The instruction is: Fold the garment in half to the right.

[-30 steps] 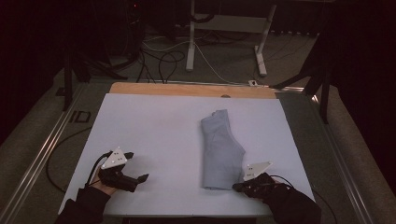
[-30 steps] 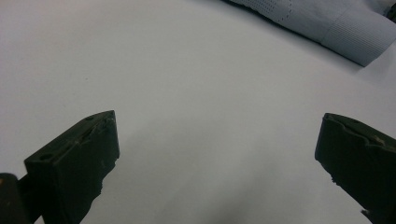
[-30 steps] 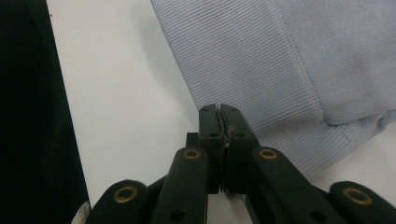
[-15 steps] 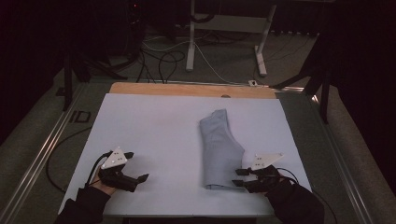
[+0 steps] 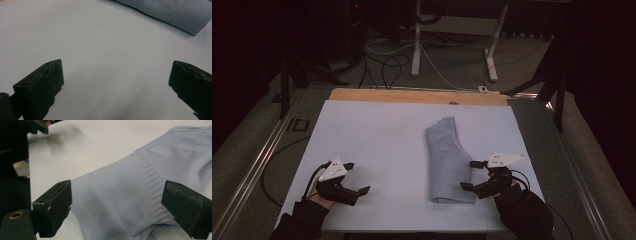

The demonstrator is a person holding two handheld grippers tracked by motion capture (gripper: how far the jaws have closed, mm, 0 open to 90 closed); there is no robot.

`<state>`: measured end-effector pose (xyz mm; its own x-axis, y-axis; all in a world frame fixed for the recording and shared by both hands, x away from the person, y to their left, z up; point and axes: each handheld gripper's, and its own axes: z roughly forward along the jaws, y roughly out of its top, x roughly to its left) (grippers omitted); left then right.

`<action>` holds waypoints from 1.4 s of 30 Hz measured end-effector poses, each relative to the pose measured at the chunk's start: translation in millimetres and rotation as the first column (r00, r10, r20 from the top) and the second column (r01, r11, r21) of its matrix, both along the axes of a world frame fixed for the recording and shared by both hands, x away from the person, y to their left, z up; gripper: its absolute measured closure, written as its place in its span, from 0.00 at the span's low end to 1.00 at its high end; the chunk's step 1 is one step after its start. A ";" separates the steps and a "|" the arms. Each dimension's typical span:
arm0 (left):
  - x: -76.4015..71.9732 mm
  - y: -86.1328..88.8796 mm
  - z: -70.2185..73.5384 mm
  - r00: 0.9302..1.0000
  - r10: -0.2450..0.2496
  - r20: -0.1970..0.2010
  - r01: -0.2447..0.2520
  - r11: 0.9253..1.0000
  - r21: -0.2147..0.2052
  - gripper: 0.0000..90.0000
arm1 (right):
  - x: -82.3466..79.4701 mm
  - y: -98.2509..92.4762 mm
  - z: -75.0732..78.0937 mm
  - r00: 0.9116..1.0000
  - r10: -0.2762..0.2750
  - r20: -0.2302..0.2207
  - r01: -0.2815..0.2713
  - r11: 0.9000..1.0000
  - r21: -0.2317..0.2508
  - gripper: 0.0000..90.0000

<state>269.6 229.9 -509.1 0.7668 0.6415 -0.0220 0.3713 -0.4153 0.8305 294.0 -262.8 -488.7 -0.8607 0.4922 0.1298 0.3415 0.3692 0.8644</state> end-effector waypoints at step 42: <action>-0.9 -0.3 -8.0 1.000 0.009 0.003 -0.009 1.000 0.006 0.01 | -24.5 -36.4 -37.3 0.978 -0.205 0.036 0.207 0.977 -0.042 0.10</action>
